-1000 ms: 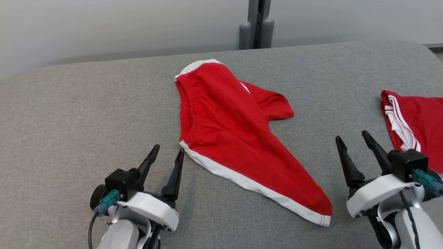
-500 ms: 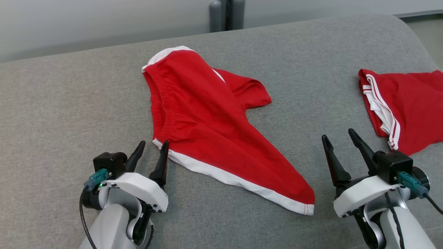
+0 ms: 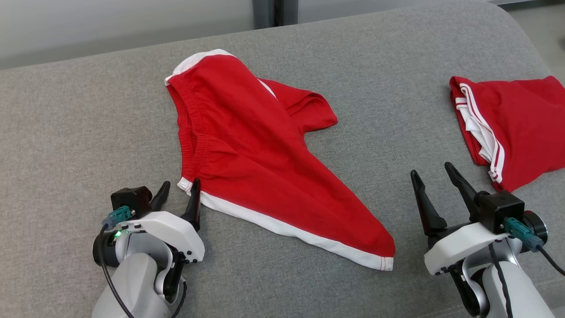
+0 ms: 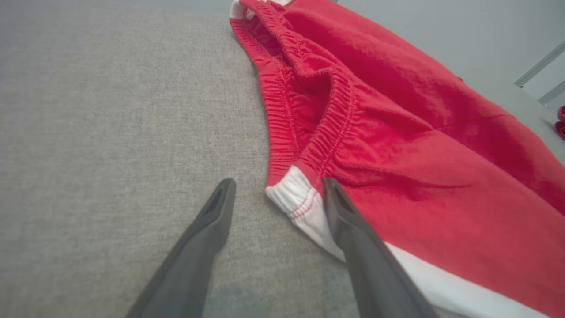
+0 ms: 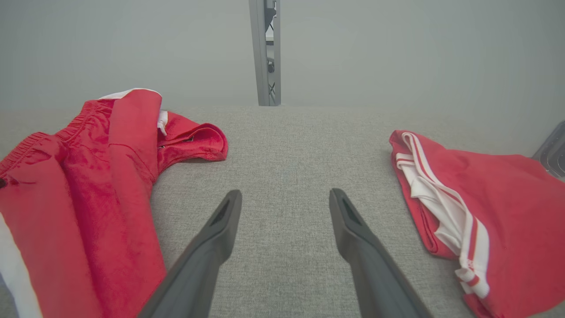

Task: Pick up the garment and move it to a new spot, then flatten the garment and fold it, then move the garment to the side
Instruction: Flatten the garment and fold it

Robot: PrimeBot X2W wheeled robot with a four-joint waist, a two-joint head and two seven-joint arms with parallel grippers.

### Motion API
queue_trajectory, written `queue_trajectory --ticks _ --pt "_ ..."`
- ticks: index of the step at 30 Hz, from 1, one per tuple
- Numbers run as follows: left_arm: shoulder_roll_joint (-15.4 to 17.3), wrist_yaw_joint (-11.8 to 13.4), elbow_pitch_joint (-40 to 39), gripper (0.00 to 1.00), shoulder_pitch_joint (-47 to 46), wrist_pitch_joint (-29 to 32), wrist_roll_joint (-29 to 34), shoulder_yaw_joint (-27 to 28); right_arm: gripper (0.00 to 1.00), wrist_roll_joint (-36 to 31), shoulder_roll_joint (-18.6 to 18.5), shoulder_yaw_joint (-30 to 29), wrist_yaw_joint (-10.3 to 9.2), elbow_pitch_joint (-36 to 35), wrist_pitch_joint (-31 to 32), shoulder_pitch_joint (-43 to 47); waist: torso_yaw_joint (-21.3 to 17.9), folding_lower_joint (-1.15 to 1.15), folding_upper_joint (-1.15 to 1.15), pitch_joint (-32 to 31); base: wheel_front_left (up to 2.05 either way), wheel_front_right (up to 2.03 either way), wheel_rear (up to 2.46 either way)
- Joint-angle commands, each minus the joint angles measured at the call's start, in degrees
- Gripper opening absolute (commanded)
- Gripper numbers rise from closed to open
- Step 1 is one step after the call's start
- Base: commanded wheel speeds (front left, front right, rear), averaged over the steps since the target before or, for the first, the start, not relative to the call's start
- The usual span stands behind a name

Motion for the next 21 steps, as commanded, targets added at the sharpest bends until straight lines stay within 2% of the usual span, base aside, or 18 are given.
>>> queue_trajectory --ticks 1,4,6,7,8,15,21 --pt "0.5 0.5 0.5 1.0 -1.1 0.2 -0.5 0.3 1.0 -0.6 0.0 -0.2 -0.02 0.2 -0.4 -0.5 0.0 0.0 0.0 0.2 0.0 0.0 0.0" --pt "0.5 0.3 1.3 1.0 -1.5 0.5 -1.0 0.4 1.0 -0.8 0.1 -0.3 -0.02 0.5 -0.6 -0.9 -0.1 0.0 0.0 0.4 0.0 0.0 0.0" --pt "0.5 0.0 1.8 0.68 -1.6 0.9 -1.3 0.3 1.0 -1.0 0.1 -0.4 -0.02 0.7 -0.7 -1.0 -0.1 0.0 0.0 0.4 0.0 0.0 0.0" --pt "0.4 -0.1 1.8 0.16 -1.5 0.8 -1.4 0.2 1.0 -1.1 0.1 -0.5 -0.02 0.8 -0.7 -0.9 -0.1 0.0 0.0 0.3 0.0 0.0 0.0" --pt "0.4 -0.4 1.9 0.0 -1.5 0.8 -1.6 0.0 1.0 -1.1 0.0 -0.6 -0.02 0.9 -0.8 -0.9 -0.1 0.0 0.0 0.3 0.0 0.0 0.0" --pt "0.2 -2.3 0.8 0.0 -1.0 0.0 -2.6 -1.0 1.0 -1.3 0.2 -1.1 -0.02 2.0 -0.7 0.1 0.5 0.0 0.0 -0.7 0.0 0.0 0.0" --pt "0.2 -2.7 -1.7 0.0 -0.4 -1.6 -3.1 -1.2 1.0 3.1 0.5 1.4 -0.02 1.5 0.2 2.8 0.7 0.0 0.0 -1.7 0.0 0.0 0.0"
